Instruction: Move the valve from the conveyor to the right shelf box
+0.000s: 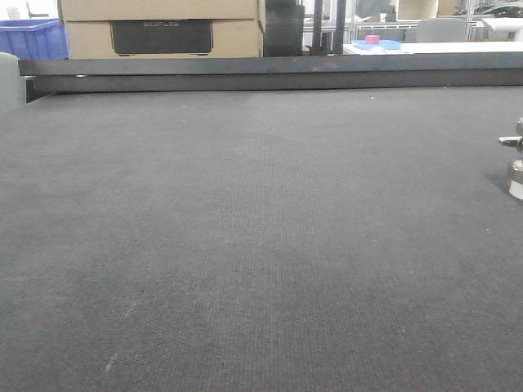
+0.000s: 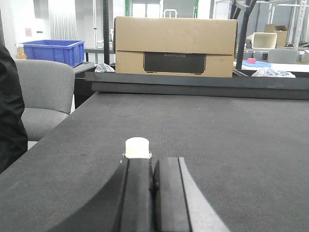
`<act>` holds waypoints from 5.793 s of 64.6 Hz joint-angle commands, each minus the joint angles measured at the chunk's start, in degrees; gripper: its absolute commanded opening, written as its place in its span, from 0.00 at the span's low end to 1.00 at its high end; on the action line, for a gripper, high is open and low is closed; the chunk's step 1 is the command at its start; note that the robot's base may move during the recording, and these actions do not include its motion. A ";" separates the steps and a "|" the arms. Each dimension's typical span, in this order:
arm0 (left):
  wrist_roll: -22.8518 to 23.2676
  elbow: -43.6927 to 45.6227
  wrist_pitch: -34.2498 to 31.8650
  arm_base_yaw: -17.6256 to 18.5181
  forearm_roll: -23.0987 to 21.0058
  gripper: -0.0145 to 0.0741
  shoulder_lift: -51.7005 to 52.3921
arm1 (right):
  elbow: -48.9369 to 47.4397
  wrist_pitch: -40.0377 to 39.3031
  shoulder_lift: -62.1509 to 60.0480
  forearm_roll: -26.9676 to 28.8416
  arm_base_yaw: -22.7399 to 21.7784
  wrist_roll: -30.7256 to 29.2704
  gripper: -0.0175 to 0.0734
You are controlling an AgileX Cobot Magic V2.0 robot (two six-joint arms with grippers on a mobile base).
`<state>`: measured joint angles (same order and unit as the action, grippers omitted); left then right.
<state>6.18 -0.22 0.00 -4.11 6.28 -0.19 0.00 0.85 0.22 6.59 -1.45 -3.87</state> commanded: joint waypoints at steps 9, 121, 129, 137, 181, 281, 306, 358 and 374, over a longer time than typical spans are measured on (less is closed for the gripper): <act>0.29 0.22 -1.08 -0.18 -0.22 0.04 0.19 | 0.00 -1.34 -0.22 0.20 -0.01 0.18 0.02; 0.29 57.14 43.93 6.92 -3.19 0.83 -41.77 | -57.32 30.31 45.20 -0.19 -0.01 0.08 0.82; 0.29 58.68 44.77 8.89 -3.19 0.83 -44.27 | -65.67 42.60 54.80 -0.19 -0.01 -2.57 0.82; 0.29 58.66 44.89 9.50 -3.19 0.83 -44.92 | -73.22 52.13 64.62 -0.19 1.52 -6.09 0.82; 0.29 58.66 44.89 9.50 -3.19 0.83 -44.92 | -83.37 60.37 94.78 -2.99 3.22 -6.33 0.82; -13.73 79.56 69.96 -5.54 -10.50 0.83 -72.27 | -65.79 46.28 74.33 1.12 3.33 -6.20 0.02; -17.98 89.07 69.96 -7.21 -8.91 0.83 -93.66 | -64.54 46.52 69.24 2.16 3.33 -6.20 0.02; -17.98 89.07 67.21 -7.21 -9.33 0.63 -108.61 | -64.54 46.16 69.24 2.24 3.33 -6.20 0.02; -17.98 89.07 66.41 -7.21 -9.82 0.04 -108.65 | -64.54 45.16 69.24 2.24 3.33 -6.20 0.02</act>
<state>-11.96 88.39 66.71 -11.28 -2.91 -108.97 -64.15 49.33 70.35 8.91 1.97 -9.83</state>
